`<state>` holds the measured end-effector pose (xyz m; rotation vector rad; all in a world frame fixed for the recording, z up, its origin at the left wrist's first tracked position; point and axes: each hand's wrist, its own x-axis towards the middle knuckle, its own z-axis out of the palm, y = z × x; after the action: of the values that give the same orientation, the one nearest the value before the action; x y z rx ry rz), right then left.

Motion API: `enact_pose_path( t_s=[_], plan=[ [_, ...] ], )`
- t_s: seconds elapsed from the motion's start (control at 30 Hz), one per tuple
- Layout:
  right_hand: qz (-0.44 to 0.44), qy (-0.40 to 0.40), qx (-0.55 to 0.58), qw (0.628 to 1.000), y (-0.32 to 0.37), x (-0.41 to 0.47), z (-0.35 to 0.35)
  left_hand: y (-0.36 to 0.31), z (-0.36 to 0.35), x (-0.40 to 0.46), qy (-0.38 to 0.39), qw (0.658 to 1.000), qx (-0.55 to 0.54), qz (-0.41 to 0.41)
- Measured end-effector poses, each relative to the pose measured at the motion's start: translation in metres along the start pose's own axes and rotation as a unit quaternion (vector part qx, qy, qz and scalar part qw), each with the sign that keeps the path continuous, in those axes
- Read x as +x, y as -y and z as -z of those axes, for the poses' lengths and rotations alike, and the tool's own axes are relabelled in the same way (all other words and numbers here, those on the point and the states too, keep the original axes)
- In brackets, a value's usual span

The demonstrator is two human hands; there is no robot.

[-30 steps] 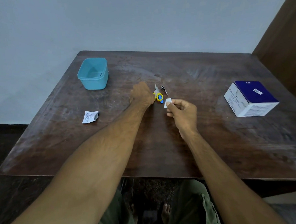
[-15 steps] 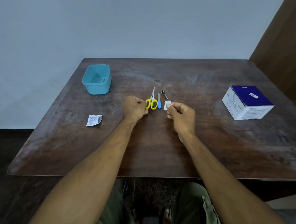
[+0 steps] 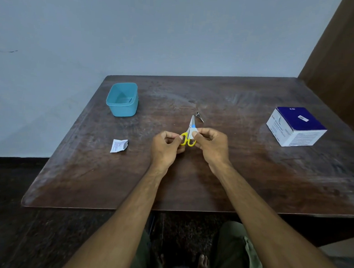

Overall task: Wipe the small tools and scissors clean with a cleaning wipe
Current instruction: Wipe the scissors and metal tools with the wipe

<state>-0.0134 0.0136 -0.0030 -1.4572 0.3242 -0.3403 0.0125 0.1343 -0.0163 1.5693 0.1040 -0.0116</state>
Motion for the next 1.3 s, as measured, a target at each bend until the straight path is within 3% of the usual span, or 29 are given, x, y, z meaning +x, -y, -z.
enact_pose_path(
  t_s=[0.23, 0.4, 0.53, 0.67, 0.77, 0.93, 1.3],
  plan=[
    [-0.001, 0.007, -0.005, 1.000, -0.010, -0.009, 0.003, -0.006, 0.013, -0.011, 0.112, 0.992, -0.055, 0.037],
    [0.019, 0.020, -0.035, 0.999, -0.008, -0.015, 0.008, -0.003, 0.015, -0.018, 0.114, 0.992, -0.050, 0.005],
    [0.114, -0.013, -0.127, 0.985, 0.002, -0.001, 0.016, -0.002, 0.015, -0.020, 0.101, 0.993, -0.057, -0.013],
    [0.245, -0.038, -0.275, 0.929, 0.011, 0.013, 0.017, -0.001, 0.013, -0.020, 0.094, 0.993, -0.066, -0.011],
    [0.317, 0.014, -0.364, 0.876, 0.015, 0.016, 0.009, 0.000, 0.013, -0.020, 0.096, 0.993, -0.069, -0.010],
    [0.347, 0.102, -0.454, 0.815, 0.006, 0.003, 0.003, 0.001, 0.014, -0.018, 0.086, 0.992, -0.092, -0.012],
    [0.353, 0.091, -0.541, 0.758, 0.022, 0.017, -0.005, 0.003, 0.014, -0.017, 0.092, 0.993, -0.079, -0.018]
  ],
)
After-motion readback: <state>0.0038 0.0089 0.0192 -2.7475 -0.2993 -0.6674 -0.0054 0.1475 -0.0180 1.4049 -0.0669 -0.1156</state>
